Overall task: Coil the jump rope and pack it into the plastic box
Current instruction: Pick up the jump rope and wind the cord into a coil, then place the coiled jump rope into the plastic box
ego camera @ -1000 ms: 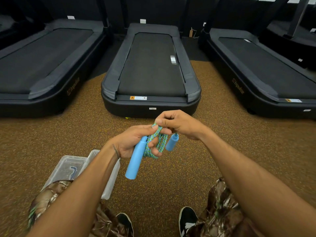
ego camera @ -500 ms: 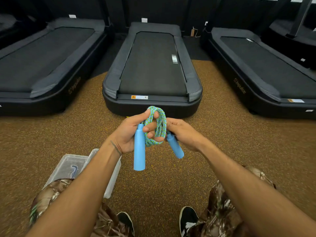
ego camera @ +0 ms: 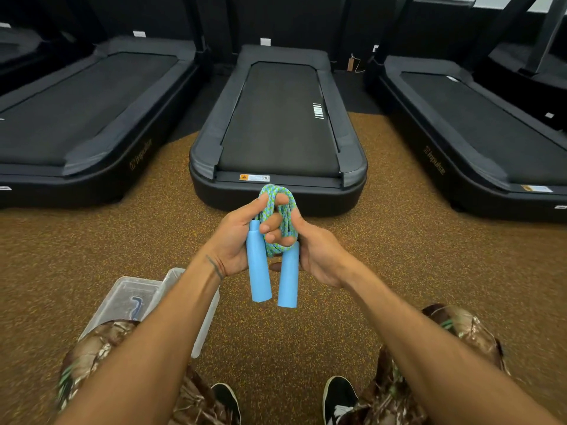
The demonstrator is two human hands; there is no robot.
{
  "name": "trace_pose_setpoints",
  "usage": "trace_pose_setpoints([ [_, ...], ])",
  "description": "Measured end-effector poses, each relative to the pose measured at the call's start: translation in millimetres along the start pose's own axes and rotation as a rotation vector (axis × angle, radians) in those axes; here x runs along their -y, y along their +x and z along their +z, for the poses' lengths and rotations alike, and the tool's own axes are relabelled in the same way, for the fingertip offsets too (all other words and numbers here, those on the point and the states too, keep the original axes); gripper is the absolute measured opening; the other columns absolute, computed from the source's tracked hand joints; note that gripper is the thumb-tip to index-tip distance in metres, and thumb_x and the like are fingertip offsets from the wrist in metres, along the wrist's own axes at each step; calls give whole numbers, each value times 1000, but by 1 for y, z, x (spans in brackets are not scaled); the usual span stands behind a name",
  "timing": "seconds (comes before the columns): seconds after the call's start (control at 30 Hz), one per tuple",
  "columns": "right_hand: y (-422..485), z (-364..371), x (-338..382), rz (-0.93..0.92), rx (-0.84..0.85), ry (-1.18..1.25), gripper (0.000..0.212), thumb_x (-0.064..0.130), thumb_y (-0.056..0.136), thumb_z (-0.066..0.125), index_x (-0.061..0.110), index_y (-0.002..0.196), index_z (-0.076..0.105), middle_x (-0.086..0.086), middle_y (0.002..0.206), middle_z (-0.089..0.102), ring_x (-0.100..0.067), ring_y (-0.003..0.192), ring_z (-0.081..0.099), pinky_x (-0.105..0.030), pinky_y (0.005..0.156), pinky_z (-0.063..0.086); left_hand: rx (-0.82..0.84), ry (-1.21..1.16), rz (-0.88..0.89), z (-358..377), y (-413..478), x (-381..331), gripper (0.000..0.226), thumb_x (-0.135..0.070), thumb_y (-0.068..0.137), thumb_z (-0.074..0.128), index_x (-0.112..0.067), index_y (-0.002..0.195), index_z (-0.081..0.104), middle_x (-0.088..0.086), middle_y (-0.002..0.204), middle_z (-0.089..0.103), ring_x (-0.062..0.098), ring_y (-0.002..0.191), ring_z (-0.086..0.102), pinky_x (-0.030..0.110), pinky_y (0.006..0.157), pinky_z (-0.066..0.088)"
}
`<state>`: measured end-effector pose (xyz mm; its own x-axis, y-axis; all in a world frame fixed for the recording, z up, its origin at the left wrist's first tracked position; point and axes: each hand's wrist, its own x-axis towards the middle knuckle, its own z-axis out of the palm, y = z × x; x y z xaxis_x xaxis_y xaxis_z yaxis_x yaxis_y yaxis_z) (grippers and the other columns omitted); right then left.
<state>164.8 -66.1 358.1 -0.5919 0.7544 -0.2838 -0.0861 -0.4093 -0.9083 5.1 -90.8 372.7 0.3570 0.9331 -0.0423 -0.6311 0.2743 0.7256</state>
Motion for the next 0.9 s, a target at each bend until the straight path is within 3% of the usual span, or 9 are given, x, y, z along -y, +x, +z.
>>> trace_pose_setpoints([
  [0.07, 1, 5, -1, -25, -10, -9, 51, 51, 92, 53, 19, 131, 60, -14, 115, 67, -31, 103, 65, -58, 88, 56, 15, -37, -16, -1, 0, 0, 33, -37, 99, 45, -10, 107, 62, -1, 52, 37, 11, 45, 45, 38, 75, 57],
  [0.13, 2, 8, -2, -59, -21, -58, 38, 40, 101, 48, 19, 131, 59, -11, 107, 66, -26, 96, 65, -53, 82, 59, -4, -36, -14, -5, 0, 1, 30, -36, 98, 50, -9, 105, 60, -1, 52, 39, 13, 47, 47, 38, 75, 58],
  [0.27, 9, 9, -7, -93, -56, -101, 32, 26, 104, 47, 9, 131, 55, 3, 86, 70, -9, 75, 68, -40, 67, 61, -100, 149, 53, -15, -2, -1, 9, -17, 94, 62, -8, 98, 60, 2, 58, 47, 14, 53, 53, 30, 63, 56],
  [0.37, 16, 15, -8, -101, -71, -68, 27, 23, 104, 48, 10, 125, 57, 0, 87, 73, -13, 73, 70, -38, 63, 60, -136, 160, 40, -18, -8, -6, 18, -10, 93, 56, -7, 110, 62, 4, 59, 47, 11, 48, 50, 22, 52, 51],
  [0.53, 29, 20, 3, -133, -77, 69, 9, 19, 101, 54, 13, 104, 58, -3, 78, 61, -15, 65, 63, -38, 68, 56, -211, 52, 124, -21, -10, -11, 20, -10, 88, 56, -6, 107, 62, -2, 53, 45, 8, 41, 46, 24, 60, 53],
  [0.6, 33, 18, 2, -135, -56, 2, 9, 19, 100, 57, 12, 107, 57, -3, 77, 58, -14, 65, 62, -40, 68, 56, -263, 88, 120, -22, -7, -13, 18, -11, 87, 60, -3, 102, 64, -1, 52, 48, 9, 40, 49, 24, 57, 54],
  [0.73, 36, 13, -1, -145, -52, -231, 16, 23, 96, 64, 12, 106, 59, 0, 71, 56, -9, 58, 56, -24, 51, 50, -297, 386, 69, -26, -6, -17, 9, -6, 89, 66, 1, 94, 64, 4, 56, 57, 13, 46, 56, 25, 55, 54],
  [0.8, 38, 9, 2, -122, -90, -213, 16, 21, 95, 65, 9, 105, 61, 2, 67, 54, -13, 61, 55, -23, 50, 49, -326, 325, 95, -30, -5, -18, 7, -10, 90, 63, -4, 90, 65, -1, 51, 49, 10, 43, 51, 24, 54, 54],
  [0.9, 46, 8, 1, -80, -97, -60, 36, 19, 93, 65, -3, 121, 60, -11, 81, 53, -23, 70, 58, -26, 55, 53, -391, 145, 149, -34, -2, -10, 15, -17, 92, 60, -5, 82, 62, -5, 46, 40, 6, 38, 45, 27, 58, 57],
])
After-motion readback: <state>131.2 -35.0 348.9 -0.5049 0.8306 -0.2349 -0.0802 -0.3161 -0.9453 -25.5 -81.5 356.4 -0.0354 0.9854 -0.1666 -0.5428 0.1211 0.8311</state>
